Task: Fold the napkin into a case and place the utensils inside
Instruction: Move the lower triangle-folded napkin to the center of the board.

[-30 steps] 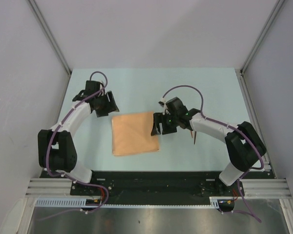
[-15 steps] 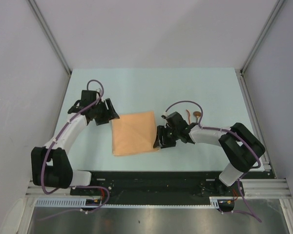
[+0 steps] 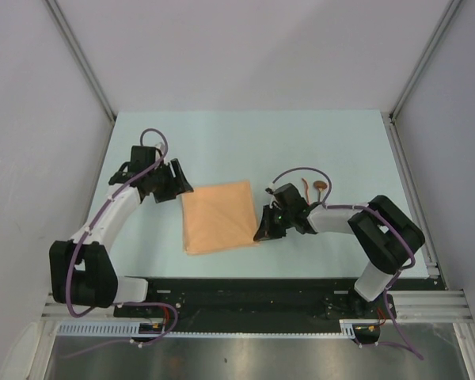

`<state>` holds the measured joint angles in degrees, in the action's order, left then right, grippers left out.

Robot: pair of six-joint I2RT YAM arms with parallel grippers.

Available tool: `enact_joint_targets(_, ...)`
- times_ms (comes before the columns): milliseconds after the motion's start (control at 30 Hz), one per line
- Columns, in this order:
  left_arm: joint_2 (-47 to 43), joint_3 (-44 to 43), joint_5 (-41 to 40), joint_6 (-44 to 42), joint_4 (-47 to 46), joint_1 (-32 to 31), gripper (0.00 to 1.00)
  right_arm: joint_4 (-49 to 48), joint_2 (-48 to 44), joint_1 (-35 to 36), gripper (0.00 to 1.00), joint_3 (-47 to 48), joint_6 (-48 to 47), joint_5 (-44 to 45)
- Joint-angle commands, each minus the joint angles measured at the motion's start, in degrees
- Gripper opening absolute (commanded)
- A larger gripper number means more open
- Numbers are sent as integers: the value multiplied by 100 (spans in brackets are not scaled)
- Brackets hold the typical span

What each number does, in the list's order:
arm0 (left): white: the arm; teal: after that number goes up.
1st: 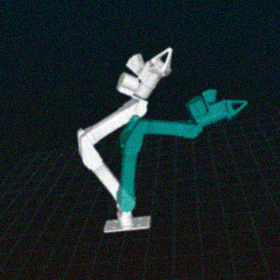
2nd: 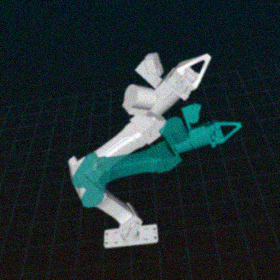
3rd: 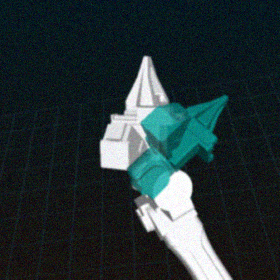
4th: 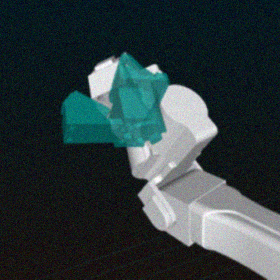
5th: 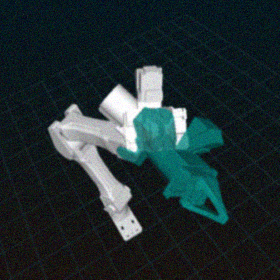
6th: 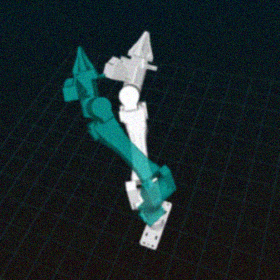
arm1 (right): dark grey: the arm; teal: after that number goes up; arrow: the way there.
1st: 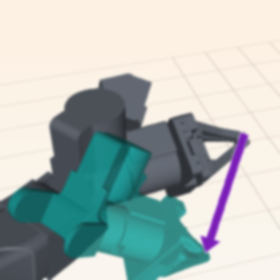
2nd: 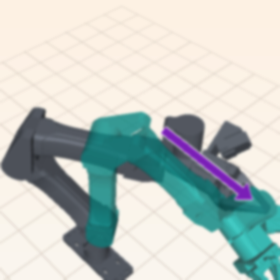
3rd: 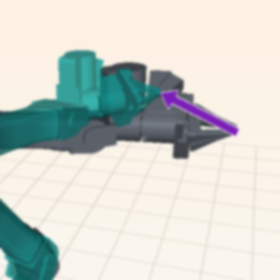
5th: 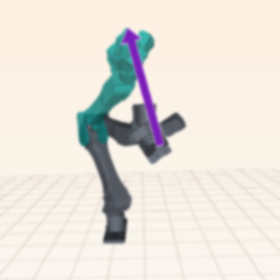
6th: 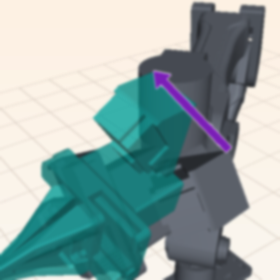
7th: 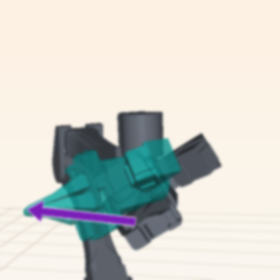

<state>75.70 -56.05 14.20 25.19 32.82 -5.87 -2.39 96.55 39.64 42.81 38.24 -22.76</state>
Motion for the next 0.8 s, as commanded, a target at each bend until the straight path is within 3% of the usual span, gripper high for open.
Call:
enact_joint_targets(0,471,-283,180,-207,-29,-37,69,274,-92,-465,0,-194,-517,123)
enact_joint_targets(133,1111,-547,268,-173,-109,-160,70,819,-303,-1062,0,-176,-1133,132)
enact_joint_targets(300,1421,-670,154,-14,-329,-345,70,1153,-400,-1116,2,-18,-1468,70)
enact_joint_targets(367,1543,-731,-73,-101,-242,-423,70,1354,-506,-1107,10,96,-1538,184)
enact_joint_targets(400,1570,-775,-171,-163,-206,-450,70,1477,-532,-1107,19,175,-1582,463)
enact_joint_targets(433,1614,-802,-232,-242,-145,-459,70,1766,-637,-1107,35,332,-1704,622)
enact_joint_targets(600,2185,-1223,-496,-532,313,-459,66,2734,-1041,-950,72,1088,-2127,1947)
enact_joint_targets(700,2448,-1390,-506,-620,331,-450,58,3095,-1086,-468,79,1782,-2259,2442)
enact_joint_targets(767,2677,-1539,-549,-629,462,-442,53,3035,-833,-238,79,2072,-2155,2242)
